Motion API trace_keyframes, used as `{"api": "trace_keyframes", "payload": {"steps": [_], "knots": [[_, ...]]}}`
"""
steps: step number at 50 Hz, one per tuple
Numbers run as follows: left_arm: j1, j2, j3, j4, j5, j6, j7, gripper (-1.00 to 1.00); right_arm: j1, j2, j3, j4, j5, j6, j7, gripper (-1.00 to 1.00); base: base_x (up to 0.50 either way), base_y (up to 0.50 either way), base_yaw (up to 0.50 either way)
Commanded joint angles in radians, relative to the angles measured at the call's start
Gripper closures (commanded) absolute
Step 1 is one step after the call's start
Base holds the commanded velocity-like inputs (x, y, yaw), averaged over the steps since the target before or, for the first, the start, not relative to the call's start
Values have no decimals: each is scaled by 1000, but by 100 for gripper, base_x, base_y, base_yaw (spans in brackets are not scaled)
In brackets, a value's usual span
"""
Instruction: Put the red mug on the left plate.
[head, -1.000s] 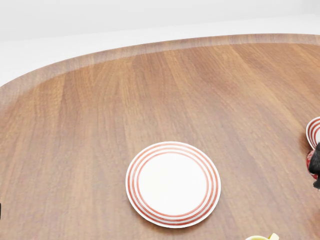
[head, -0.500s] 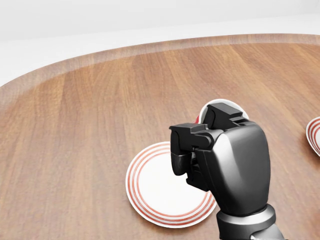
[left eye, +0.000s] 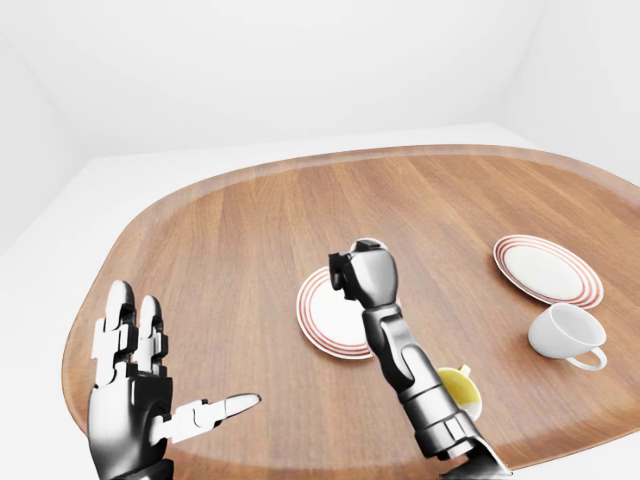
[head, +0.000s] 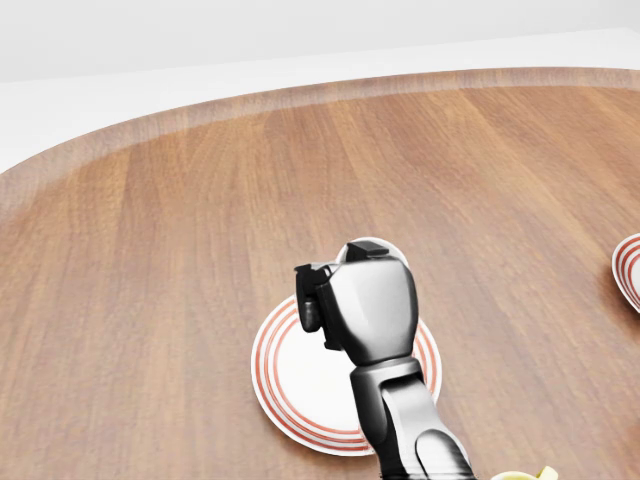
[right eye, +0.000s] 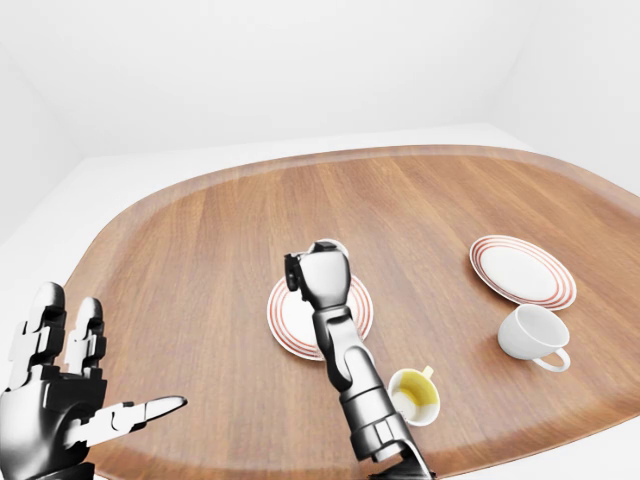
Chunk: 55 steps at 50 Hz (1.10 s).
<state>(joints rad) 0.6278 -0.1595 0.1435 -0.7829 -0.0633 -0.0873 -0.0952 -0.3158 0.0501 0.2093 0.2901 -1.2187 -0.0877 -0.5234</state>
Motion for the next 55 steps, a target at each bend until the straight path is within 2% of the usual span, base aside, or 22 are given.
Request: {"api": "trace_keyframes", "payload": {"steps": [1, 7, 26, 40, 47, 55], "knots": [[-12, -9, 14, 4, -2, 0, -10, -100, -287, 0, -28, 736, -40, 0, 0, 100, 0, 0, 0], [-4, -18, 23, -4, -11, 0, -21, -100, -343, 26, -26, 948, 4, 0, 0, 100, 0, 0, 0], [-15, -21, 24, 0, -6, 0, -21, -100, -322, 18, -19, 1005, 7, 0, 0, 100, 0, 0, 0], [-24, -20, 22, 7, 11, 0, -3, -100, -325, 19, -25, 974, 15, 0, 0, 100, 0, 0, 0], [-24, -19, 26, 8, 4, 0, -1, -100, -301, 8, -44, 845, 62, 0, 0, 100, 0, 0, 0], [-22, -19, 25, 7, 4, 0, -1, -100, -278, -1, -45, 792, 90, 0, 0, 100, 0, 0, 0]]}}
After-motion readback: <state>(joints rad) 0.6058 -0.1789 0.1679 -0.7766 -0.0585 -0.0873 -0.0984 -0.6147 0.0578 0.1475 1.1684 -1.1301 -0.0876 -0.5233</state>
